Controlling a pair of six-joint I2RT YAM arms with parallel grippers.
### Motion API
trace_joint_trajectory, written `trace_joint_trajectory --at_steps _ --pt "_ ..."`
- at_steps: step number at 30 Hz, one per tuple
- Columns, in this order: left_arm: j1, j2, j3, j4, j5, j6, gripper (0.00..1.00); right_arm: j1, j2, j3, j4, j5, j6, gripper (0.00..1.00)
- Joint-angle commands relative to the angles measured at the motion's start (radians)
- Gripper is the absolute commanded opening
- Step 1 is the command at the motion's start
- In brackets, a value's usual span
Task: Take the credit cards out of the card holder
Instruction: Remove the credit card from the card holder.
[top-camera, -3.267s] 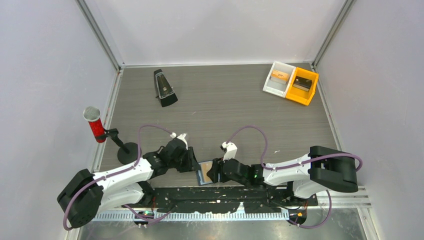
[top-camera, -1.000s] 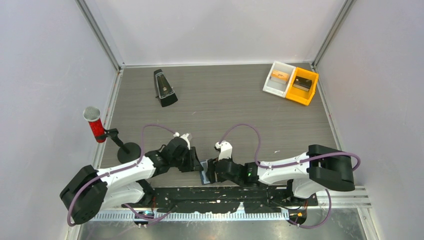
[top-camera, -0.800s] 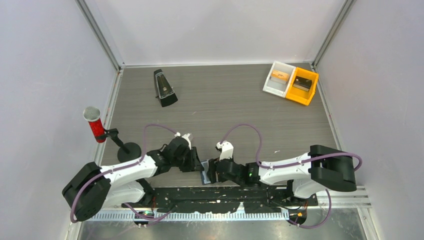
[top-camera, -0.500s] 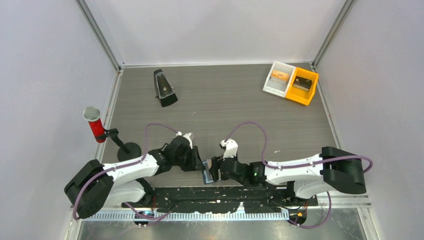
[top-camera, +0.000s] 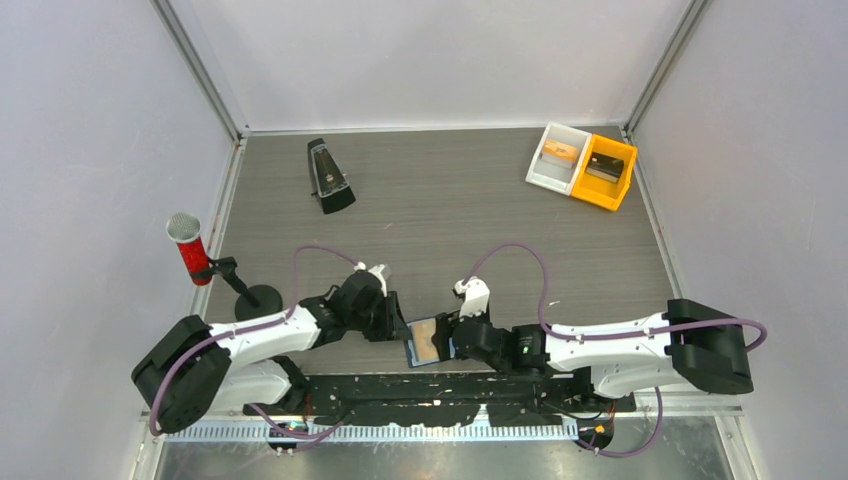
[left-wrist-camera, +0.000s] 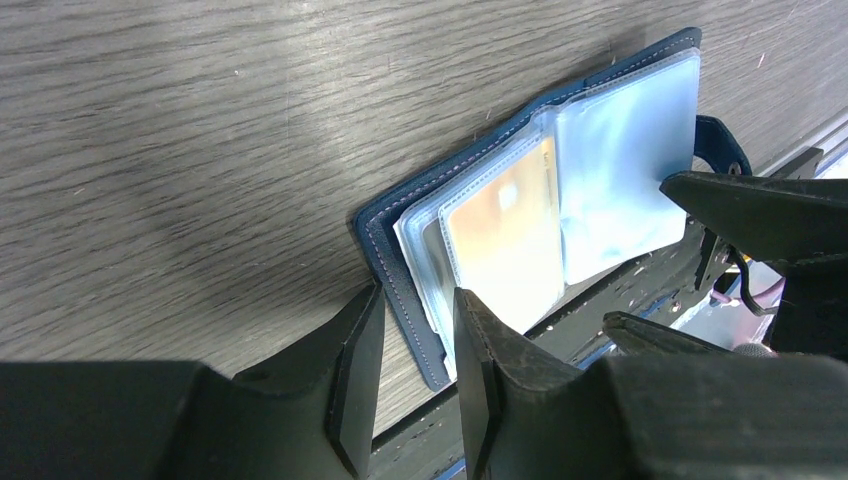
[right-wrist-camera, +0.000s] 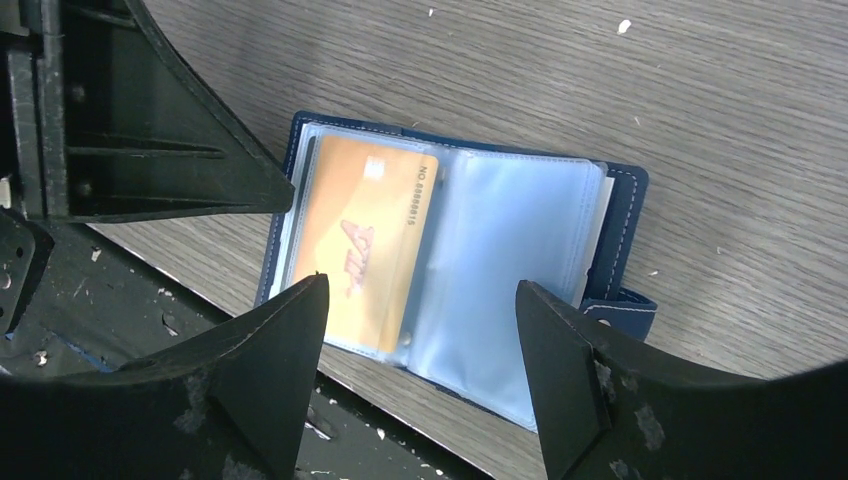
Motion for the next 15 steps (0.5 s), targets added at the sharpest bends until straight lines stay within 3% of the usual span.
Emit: trace_joint_trajectory --at_steps 1,6,15 --pt "-0.008 0.022 0.024 -0.042 -0.015 0.032 0.34 0.007 -0.017 0.016 0.042 -0.010 -0.027 0.76" --pt "-0.011 -0.001 0.022 -0.069 -0.040 0.022 0.34 0.017 0.020 0.053 0.044 -0.015 -0.018 0.74" --pt "-0.010 -0.229 -0.009 -0.198 -0.176 -0.005 0.37 0.039 0.144 0.180 -0.062 0.022 0.049 0.72"
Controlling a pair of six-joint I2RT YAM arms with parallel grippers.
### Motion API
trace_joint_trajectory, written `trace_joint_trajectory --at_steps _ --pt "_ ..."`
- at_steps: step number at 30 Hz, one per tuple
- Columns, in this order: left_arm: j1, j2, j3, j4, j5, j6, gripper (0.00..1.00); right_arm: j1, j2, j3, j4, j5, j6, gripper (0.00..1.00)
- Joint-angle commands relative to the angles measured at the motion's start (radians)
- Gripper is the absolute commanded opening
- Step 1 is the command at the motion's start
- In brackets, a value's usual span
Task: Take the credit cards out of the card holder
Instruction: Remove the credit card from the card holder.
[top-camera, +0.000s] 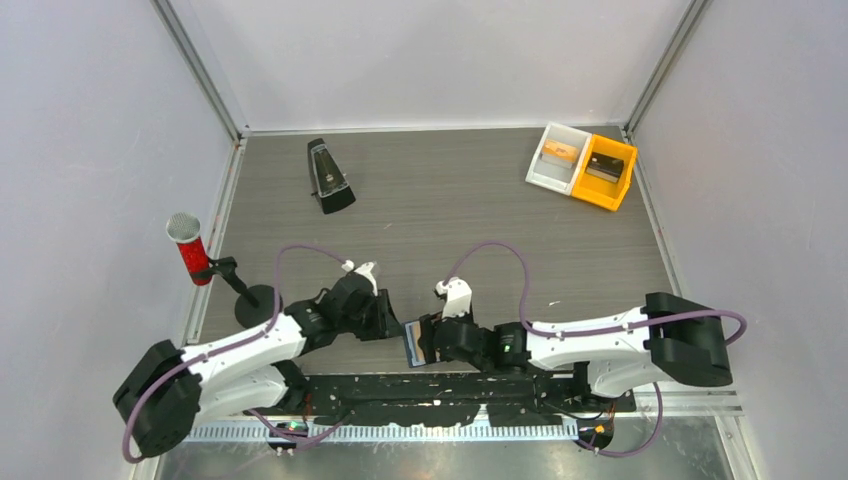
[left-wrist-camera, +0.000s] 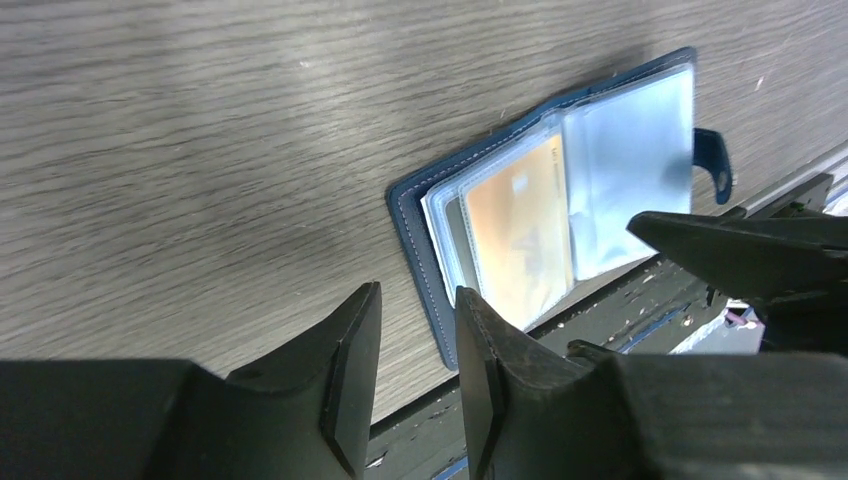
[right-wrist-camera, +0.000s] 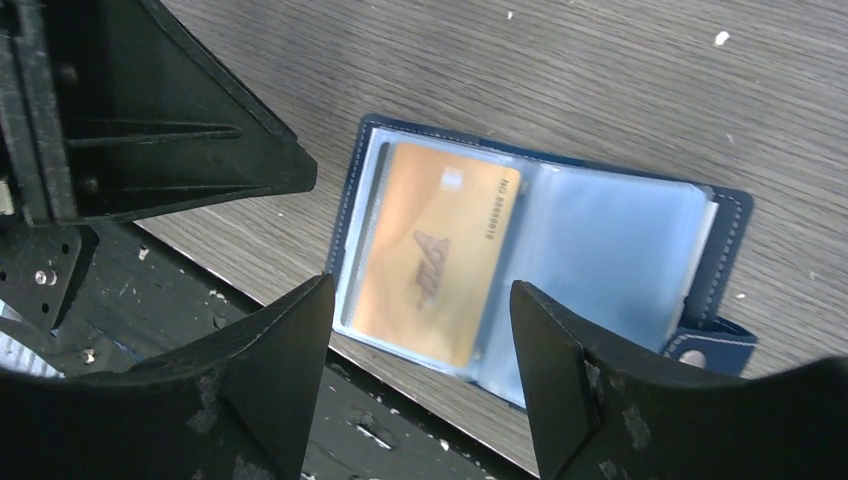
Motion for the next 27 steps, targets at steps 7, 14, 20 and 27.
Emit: trace_joint_trajectory --at_steps 7,14,20,27 --pt "-0.003 -0.283 -0.036 -0.144 -0.163 -0.019 0.40 0.012 0.167 0.191 -0.161 0.079 0.098 0.76" --pt "-0.003 -0.396 -0.046 -0.212 -0.197 -0.016 0.41 0.013 0.264 0.270 -0.233 0.084 0.120 0.80" --pt "-0.003 -0.415 -0.047 -0.222 -0.185 -0.012 0.41 0.012 0.324 0.295 -0.267 0.087 0.131 0.81" --pt "-0.003 -0.423 -0.058 -0.213 -0.182 -0.014 0.41 0.012 0.334 0.277 -0.243 0.080 0.130 0.72"
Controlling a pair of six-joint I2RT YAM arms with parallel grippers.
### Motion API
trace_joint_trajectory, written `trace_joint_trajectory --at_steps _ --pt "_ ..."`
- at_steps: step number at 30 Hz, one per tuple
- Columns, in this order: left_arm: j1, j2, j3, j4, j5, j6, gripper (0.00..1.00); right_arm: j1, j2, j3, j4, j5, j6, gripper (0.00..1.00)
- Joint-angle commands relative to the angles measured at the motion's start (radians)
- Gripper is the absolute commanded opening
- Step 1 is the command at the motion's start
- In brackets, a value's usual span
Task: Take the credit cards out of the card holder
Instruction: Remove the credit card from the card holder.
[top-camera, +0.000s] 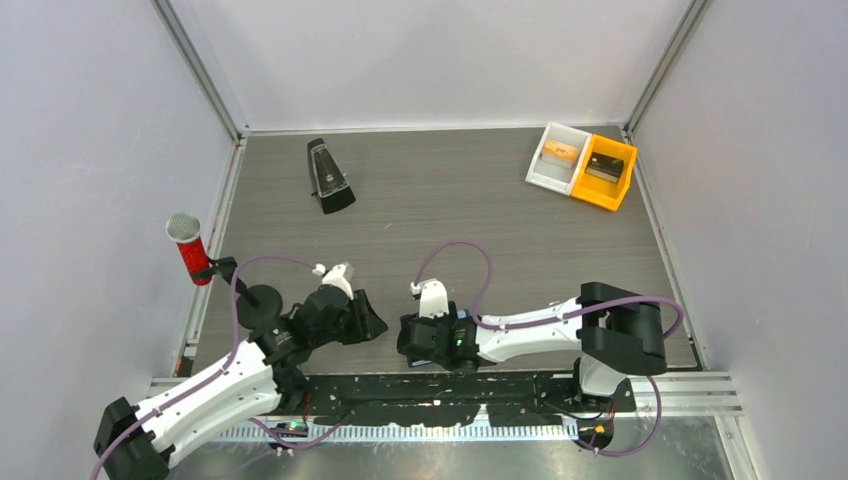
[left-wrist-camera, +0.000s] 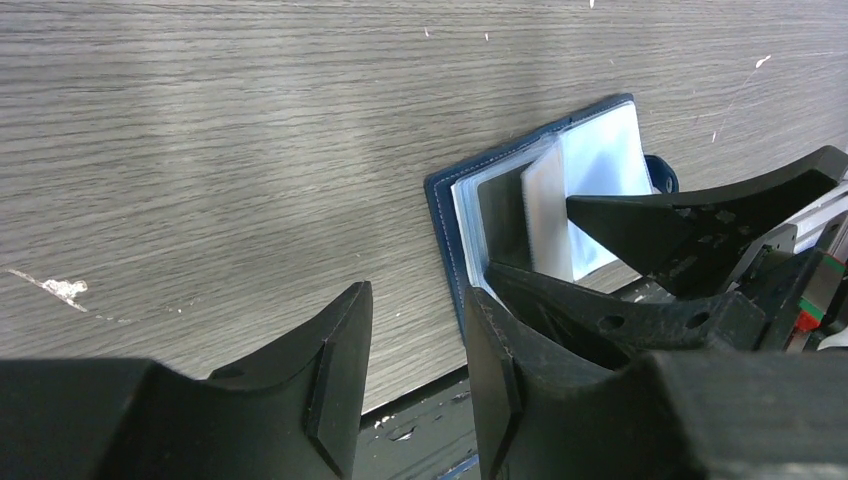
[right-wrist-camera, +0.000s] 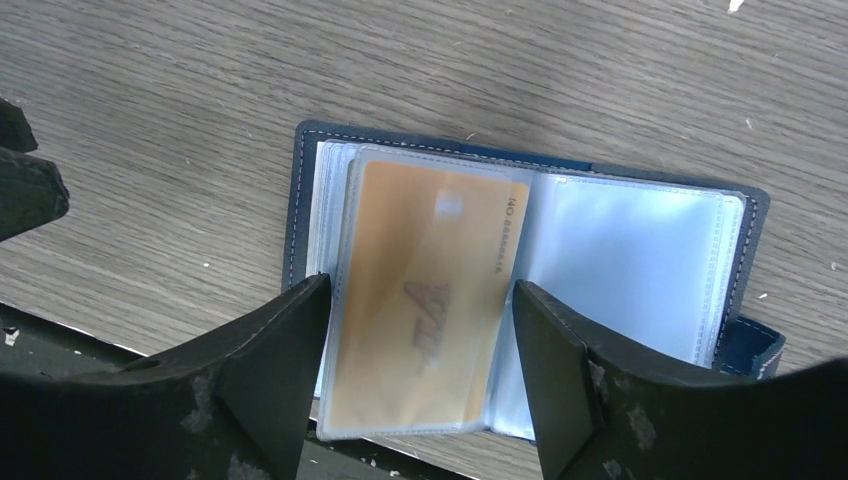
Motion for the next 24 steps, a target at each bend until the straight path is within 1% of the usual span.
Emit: trace_joint_trajectory --at_steps 1,8,13,16,18,24 --pt "-0.003 -0.015 -0.014 0.018 -0.016 0.000 0.41 0.007 -0.005 -0.004 0.011 0.019 0.029 0.70" --pt "-0.003 0.007 0.015 0.003 0.010 0.020 0.41 0.006 -0.109 -0.081 0.100 0.012 0.024 0.62" --pt "-0.003 0.026 0.012 0.036 0.021 0.021 0.41 0.006 -0.133 -0.115 0.161 -0.015 0.009 0.59" --pt "-0.003 0.061 0.028 0.050 0.039 0.027 0.41 0.005 -0.151 -0.144 0.204 -0.033 0.002 0.57" --pt "-0.003 0.088 0.038 0.064 0.075 0.027 0.40 0.003 -0.165 -0.161 0.230 -0.041 -0.004 0.55" --pt "-0.003 0.182 0.051 0.160 0.136 0.012 0.37 -0.004 -0.220 -0.219 0.291 -0.051 -0.013 0.51"
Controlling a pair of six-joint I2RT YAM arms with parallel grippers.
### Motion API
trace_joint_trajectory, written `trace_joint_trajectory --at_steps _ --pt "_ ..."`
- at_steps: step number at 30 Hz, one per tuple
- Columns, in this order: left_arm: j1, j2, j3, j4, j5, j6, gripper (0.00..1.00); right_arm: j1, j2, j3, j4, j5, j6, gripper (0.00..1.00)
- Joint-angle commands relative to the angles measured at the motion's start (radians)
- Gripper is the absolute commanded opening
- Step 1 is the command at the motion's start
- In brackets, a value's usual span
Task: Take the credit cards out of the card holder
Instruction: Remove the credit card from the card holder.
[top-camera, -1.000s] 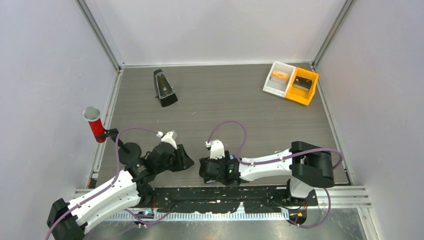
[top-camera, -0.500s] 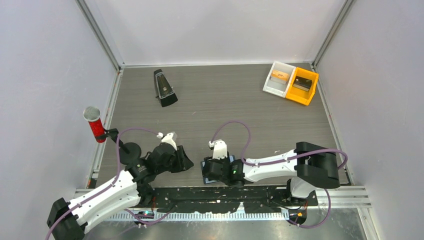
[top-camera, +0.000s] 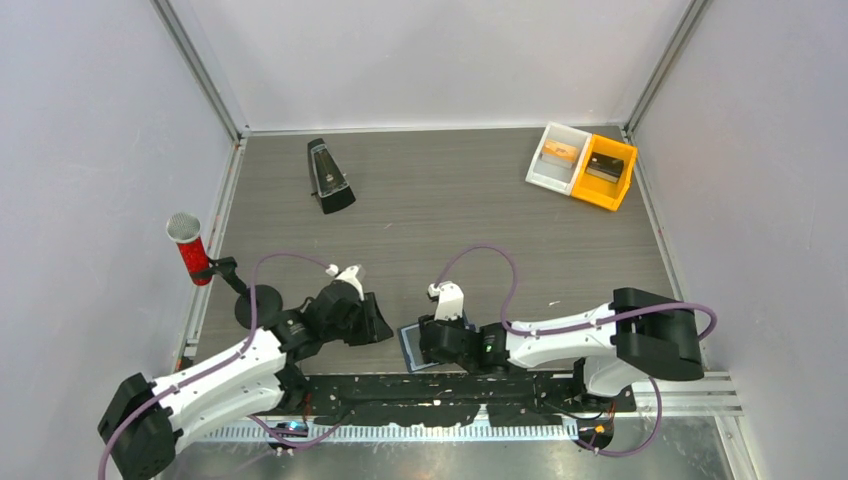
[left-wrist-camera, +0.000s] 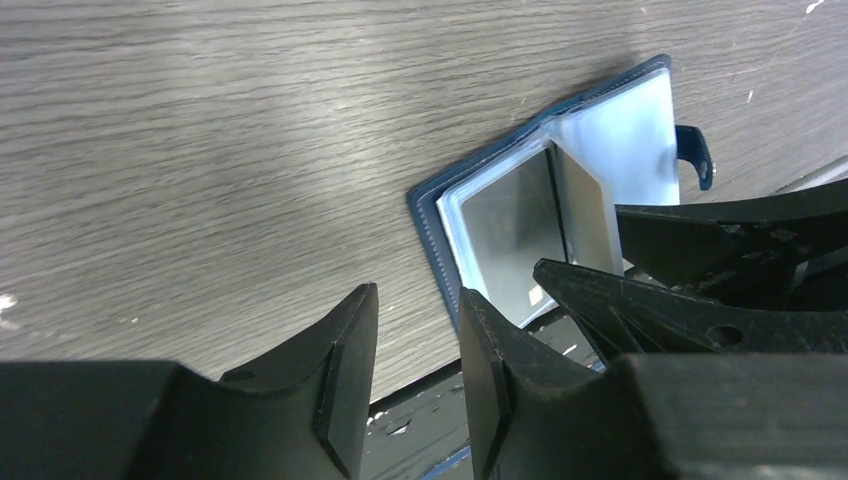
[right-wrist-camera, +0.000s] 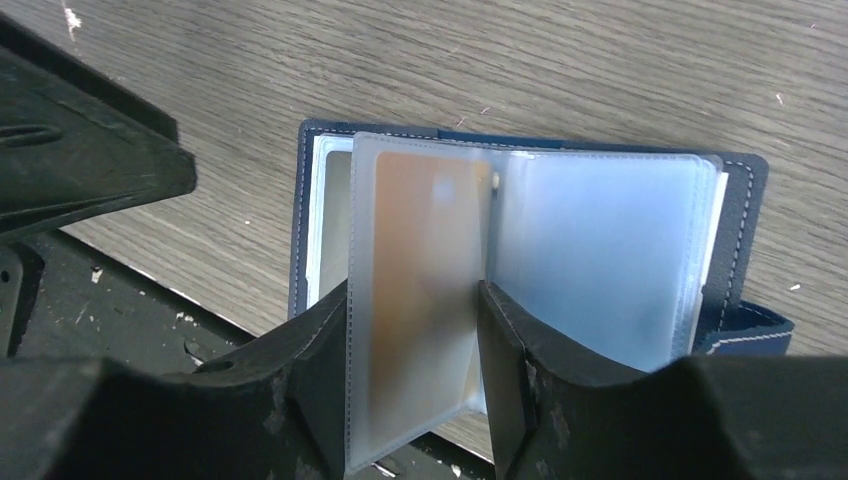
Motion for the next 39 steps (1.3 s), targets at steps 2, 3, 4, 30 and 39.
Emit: trace_joint_trajectory --at_steps 2,3,4,30,39 --pt "-0.003 0.095 0.047 0.158 0.094 -0.002 0.36 -0.010 -0.086 -0.059 0.114 0.000 0.007 0.50" --pt "-0.003 0.117 0.050 0.178 0.108 -0.004 0.36 -0.012 -0.102 -0.078 0.125 0.000 0.006 0.49" --pt "-0.004 0.139 0.055 0.196 0.120 -0.006 0.36 -0.015 -0.108 -0.086 0.137 -0.001 0.008 0.49" --pt "-0.086 0.369 0.182 0.244 0.124 -0.011 0.33 -0.040 -0.374 -0.245 -0.047 0.143 0.018 0.48" --pt "-0.139 0.373 0.205 0.253 0.098 -0.024 0.34 -0.048 -0.507 -0.199 -0.129 0.112 -0.049 0.45"
